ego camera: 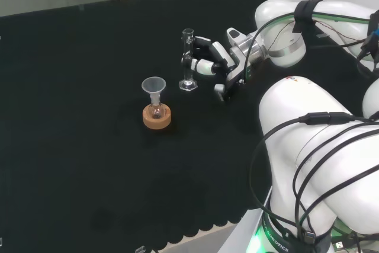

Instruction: Pick up the graduated cylinder.

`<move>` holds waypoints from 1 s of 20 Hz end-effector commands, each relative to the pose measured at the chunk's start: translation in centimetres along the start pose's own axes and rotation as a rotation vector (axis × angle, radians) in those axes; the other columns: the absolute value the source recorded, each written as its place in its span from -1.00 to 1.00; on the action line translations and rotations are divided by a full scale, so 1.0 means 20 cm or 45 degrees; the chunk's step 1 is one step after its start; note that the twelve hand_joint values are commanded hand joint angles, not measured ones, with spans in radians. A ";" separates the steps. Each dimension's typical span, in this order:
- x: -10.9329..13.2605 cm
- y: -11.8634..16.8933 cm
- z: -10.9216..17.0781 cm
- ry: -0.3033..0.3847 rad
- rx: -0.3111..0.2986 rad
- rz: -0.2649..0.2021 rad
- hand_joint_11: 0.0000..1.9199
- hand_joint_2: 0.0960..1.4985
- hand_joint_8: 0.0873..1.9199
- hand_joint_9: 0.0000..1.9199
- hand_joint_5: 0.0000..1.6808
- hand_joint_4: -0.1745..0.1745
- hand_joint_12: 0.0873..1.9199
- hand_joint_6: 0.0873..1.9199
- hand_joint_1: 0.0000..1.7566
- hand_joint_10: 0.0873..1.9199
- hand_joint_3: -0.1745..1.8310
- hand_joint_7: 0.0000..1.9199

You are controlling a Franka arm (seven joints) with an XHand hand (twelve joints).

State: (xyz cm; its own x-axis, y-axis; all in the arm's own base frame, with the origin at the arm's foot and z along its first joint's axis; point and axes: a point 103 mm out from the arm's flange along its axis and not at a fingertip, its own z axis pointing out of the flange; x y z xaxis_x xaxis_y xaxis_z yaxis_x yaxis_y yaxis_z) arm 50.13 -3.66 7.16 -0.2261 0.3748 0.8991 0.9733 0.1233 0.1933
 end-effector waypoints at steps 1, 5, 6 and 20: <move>-0.01 0.00 0.01 0.003 -0.004 -0.003 -0.37 0.37 -0.47 -0.12 -0.31 -0.15 0.16 -0.69 0.26 -0.67 -1.00 -0.46; -0.01 0.00 0.01 0.002 -0.009 0.004 -0.35 0.38 -0.46 -0.11 -0.27 -0.13 0.16 -0.63 0.26 -0.68 -1.00 -0.44; -0.01 0.00 0.01 0.000 -0.011 0.004 -0.35 0.38 -0.47 -0.11 -0.26 -0.12 0.15 -0.60 0.27 -0.68 -1.00 -0.44; -0.01 0.01 0.02 0.012 0.005 0.001 -0.31 0.41 -0.47 -0.07 -0.31 -0.14 0.14 -0.49 0.28 -0.70 -1.00 -0.41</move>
State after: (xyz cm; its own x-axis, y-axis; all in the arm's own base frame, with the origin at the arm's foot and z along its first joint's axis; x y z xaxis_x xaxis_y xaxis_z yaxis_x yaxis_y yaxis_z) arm 50.37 -3.37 6.90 -0.2258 0.3708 0.9008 0.9732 0.1264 0.1919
